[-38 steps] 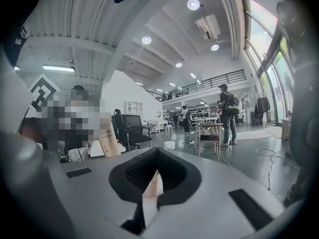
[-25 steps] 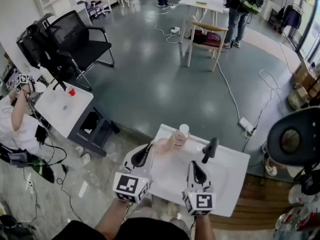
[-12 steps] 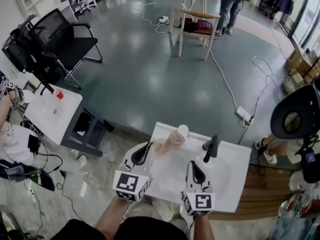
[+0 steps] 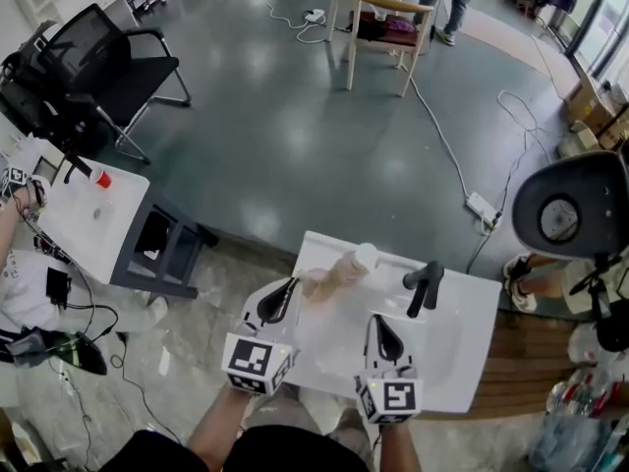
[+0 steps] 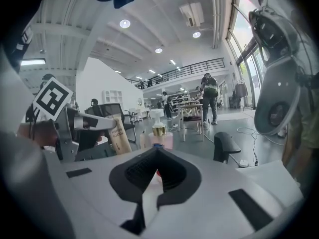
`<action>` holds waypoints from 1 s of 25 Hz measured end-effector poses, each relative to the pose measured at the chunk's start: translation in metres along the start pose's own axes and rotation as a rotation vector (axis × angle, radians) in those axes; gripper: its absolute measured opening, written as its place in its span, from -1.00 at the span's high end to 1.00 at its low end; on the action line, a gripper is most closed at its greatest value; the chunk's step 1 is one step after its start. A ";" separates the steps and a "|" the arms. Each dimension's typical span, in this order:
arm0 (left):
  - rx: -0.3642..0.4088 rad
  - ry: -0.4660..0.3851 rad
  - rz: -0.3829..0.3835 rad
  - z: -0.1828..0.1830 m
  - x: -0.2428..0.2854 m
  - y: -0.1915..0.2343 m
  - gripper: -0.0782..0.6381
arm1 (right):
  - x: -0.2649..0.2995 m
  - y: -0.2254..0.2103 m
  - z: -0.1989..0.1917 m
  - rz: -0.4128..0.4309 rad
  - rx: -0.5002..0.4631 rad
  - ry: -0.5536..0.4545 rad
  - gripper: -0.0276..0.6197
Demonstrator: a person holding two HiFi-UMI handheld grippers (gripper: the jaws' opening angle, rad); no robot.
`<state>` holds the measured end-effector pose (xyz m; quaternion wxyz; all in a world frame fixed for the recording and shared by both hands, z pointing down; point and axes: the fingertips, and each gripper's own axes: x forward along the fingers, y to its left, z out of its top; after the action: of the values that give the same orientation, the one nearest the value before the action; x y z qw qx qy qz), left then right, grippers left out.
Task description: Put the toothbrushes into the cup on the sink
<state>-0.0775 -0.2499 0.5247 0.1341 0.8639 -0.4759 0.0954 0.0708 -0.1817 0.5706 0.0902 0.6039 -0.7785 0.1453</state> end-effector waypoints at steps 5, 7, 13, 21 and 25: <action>-0.009 0.026 -0.013 -0.016 0.011 0.005 0.76 | 0.009 -0.001 -0.014 -0.006 0.013 0.019 0.92; -0.013 0.034 -0.017 -0.021 0.015 0.007 0.76 | 0.011 -0.002 -0.020 -0.008 0.018 0.032 0.92; -0.020 0.054 -0.028 -0.031 0.024 0.009 0.76 | 0.019 -0.006 -0.028 -0.017 0.027 0.048 0.92; -0.023 0.046 -0.030 -0.040 0.027 0.011 0.76 | 0.025 -0.006 -0.037 -0.009 0.030 0.057 0.92; -0.026 0.039 -0.031 -0.038 0.027 0.011 0.76 | 0.029 -0.006 -0.022 -0.023 0.048 0.051 0.92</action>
<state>-0.0741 -0.2647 0.5696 0.1562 0.8674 -0.4608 0.1041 0.0679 -0.2020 0.6016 0.0971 0.6108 -0.7654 0.1779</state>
